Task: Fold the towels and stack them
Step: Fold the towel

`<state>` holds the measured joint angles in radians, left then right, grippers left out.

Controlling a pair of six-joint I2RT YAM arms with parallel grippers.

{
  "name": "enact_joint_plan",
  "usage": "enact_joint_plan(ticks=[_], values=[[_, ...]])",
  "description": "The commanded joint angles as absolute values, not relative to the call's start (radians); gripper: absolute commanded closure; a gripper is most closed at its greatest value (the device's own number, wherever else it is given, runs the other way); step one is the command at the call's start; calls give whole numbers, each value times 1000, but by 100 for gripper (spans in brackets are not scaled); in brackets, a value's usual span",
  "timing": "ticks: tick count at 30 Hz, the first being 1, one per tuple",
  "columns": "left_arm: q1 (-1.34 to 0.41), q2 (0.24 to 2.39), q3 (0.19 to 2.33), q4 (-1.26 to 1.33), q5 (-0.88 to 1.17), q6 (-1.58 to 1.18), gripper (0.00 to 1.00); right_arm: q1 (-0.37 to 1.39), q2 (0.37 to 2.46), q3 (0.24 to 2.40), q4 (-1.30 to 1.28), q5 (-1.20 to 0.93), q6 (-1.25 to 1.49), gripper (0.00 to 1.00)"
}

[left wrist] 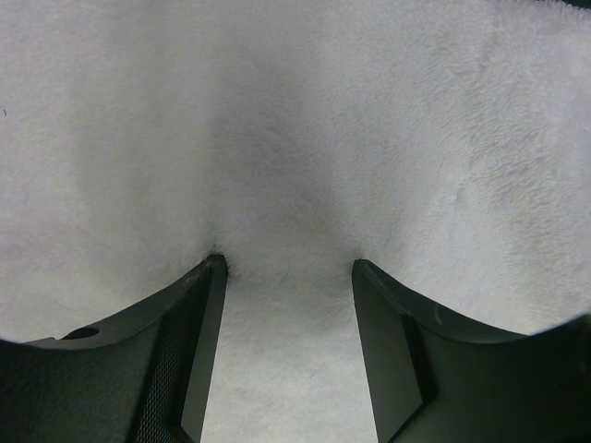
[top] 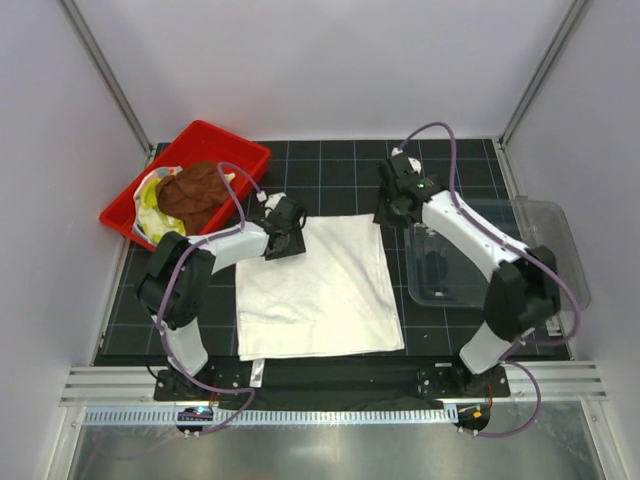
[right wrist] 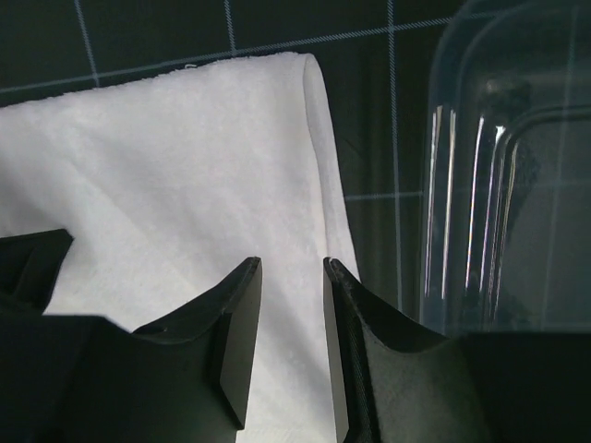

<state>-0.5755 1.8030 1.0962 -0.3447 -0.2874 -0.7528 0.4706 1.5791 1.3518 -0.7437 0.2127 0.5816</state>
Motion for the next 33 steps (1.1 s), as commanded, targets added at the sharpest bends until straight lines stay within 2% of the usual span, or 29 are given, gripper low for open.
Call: enact_joint_plan(ticks=[1,8,15,20,21,24,26,33], values=[[-565,1779,1089,-417,-302,-758,39,445,1711,1443,-719,149,423,61],[-565,1775,1109,-428,-288,-752,38,403,1899,1549,-709,126,403,61],[-558,1704,1242,-554,-247,-649,37,362,1973,1678,-748,12,326,48],[-486,1634,1322,-643,-57,-430,36,331,2026,1782,-833,-138,103,44],[-465,1625,1328,-643,33,-399,34,327,2045,1789,-839,-182,80,44],[-394,1634,1391,-695,138,-270,29,299,2098,1848,-873,-235,32,44],[-365,1664,1487,-766,140,-212,29,291,2164,1911,-916,-319,5,45],[-321,1795,1621,-836,20,-12,32,252,2238,1990,-991,-315,-54,48]])
